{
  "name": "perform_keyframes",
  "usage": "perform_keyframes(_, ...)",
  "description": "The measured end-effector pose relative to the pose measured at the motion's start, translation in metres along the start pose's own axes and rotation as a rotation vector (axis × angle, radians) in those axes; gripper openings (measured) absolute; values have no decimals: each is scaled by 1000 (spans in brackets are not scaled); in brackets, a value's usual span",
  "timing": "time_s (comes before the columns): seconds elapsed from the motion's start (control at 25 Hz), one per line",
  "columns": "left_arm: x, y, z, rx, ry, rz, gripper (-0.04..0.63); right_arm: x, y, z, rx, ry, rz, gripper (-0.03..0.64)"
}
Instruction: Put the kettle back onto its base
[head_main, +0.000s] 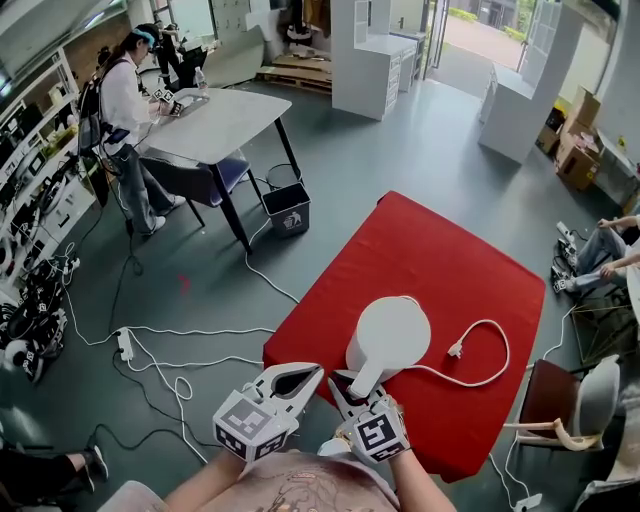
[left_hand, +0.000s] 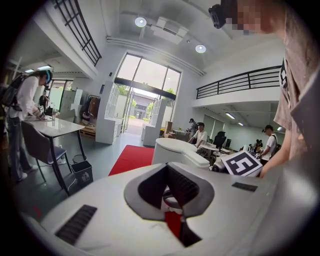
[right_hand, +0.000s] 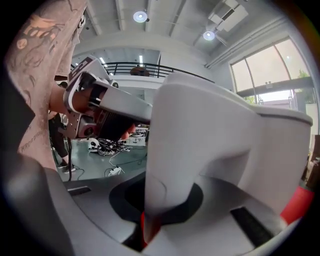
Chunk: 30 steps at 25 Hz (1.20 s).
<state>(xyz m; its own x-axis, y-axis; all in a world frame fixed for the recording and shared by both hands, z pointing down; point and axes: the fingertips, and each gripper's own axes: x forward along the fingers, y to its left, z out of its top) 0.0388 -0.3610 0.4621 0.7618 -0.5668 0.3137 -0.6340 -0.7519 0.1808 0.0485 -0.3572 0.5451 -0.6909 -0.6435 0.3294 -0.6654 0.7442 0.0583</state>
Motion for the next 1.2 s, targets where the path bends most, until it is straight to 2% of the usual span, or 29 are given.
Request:
perform_keyframes(0.44, -11, -1, -1, 1, -13, -21, -12, 1, -4, -5, 49, 1, -42, 61)
perform_keyframes(0.56, -15, -4, -1, 4, -20, -36, -12, -1, -3, -10, 79, 10, -53, 140)
perform_keyframes(0.68, -18, -5, -3, 7, -22, -43, -12, -6, -6, -12, 92, 7, -89, 187)
perform_keyframes(1.12, -39, -18, -3, 24, -43, -82, -12, -36, -10, -27, 110, 43, -205, 187)
perform_keyframes(1.2, -45, -20, -4, 27, -46, -89, -12, -42, -9, -28, 112, 43, -226, 150)
